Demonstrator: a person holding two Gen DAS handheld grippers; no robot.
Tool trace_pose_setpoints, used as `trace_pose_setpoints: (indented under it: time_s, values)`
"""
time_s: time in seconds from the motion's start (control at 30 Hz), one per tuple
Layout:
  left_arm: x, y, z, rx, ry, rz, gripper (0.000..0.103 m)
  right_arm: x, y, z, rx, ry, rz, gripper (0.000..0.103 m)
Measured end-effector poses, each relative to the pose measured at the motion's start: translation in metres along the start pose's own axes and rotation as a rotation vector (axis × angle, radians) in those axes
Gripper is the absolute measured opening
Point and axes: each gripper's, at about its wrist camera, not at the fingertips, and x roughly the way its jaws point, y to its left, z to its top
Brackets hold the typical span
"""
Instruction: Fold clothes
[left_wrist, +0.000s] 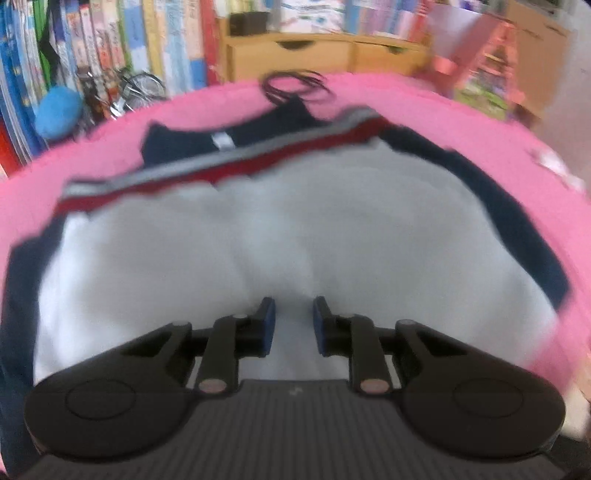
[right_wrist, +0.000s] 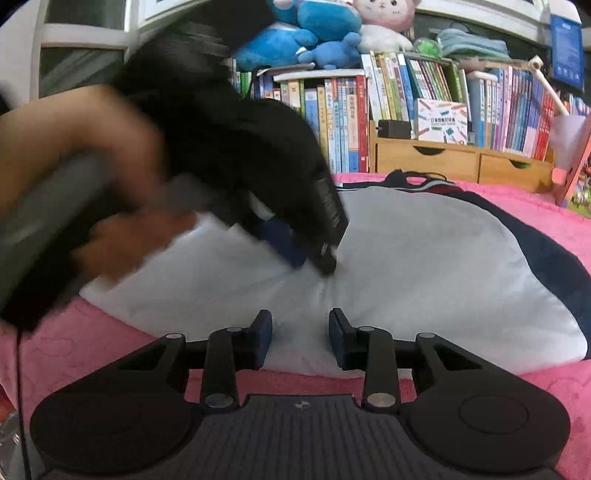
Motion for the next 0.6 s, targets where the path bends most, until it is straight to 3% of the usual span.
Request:
trace_pose_setpoints:
  time_s: [0.17,0.3,0.43,0.5,0.6]
  values:
    - [0.041,0.035,0.055,-0.131,0.004,0.051,0.021,-0.007,-0.001,-0.007,-0.001,0.004,0.015,0.035]
    - [0.05,0.033,0.073,-0.14,0.034,0.085,0.021,-0.01,-0.001,-0.008,0.0,0.005,0.026,0.035]
    - [0.025,0.025,0.062,-0.149,0.048,0.058,0.027,-0.013,-0.003,-0.011,0.008,0.0,0.034,0.035]
    - [0.005,0.016,0.048,-0.127,0.055,0.016,0.027,-0.014,-0.004,-0.011,0.02,-0.003,0.04,0.035]
    - [-0.021,-0.007,0.018,-0.056,0.094,0.017,0.027,-0.017,-0.006,-0.012,0.071,-0.005,0.036,0.034]
